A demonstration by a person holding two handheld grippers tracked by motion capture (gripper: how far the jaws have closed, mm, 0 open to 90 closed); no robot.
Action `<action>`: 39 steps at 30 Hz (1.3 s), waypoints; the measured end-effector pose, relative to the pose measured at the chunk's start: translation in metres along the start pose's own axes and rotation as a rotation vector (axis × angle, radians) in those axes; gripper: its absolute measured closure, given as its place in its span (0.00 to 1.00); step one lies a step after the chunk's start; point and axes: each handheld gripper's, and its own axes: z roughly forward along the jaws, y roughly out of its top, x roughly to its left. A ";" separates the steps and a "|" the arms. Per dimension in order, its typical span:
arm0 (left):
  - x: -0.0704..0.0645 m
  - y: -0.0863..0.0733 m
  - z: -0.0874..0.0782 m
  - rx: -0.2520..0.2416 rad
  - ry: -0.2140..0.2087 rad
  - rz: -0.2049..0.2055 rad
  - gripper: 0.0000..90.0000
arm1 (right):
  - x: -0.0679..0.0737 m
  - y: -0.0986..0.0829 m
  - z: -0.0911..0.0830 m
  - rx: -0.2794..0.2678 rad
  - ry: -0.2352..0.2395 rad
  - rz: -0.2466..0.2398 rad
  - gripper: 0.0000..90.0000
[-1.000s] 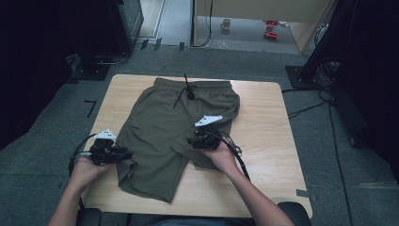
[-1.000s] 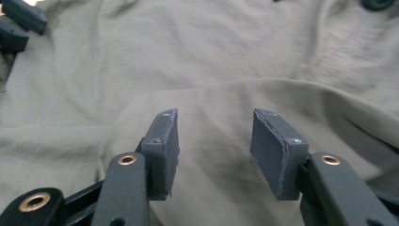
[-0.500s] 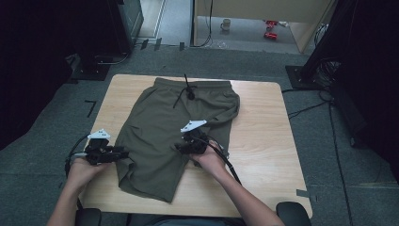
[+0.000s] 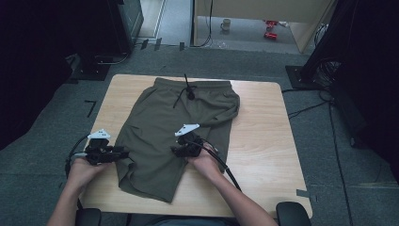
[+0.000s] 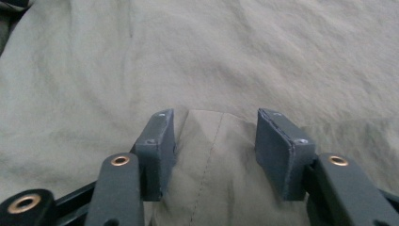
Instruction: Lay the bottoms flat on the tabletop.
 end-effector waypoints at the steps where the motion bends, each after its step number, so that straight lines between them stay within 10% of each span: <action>1: 0.000 0.000 0.001 0.002 -0.002 0.002 0.64 | 0.000 -0.001 0.000 -0.002 -0.011 -0.013 0.60; 11: -0.003 0.003 0.001 -0.012 -0.005 0.011 0.64 | -0.008 -0.002 -0.008 0.011 -0.031 -0.011 0.93; 22: -0.010 0.018 -0.001 -0.093 -0.008 0.029 0.64 | -0.015 -0.006 -0.065 -0.072 -0.036 0.019 0.94; 39: -0.021 0.047 0.015 -0.137 -0.026 0.057 0.65 | -0.046 -0.061 -0.133 -0.081 -0.165 0.111 0.94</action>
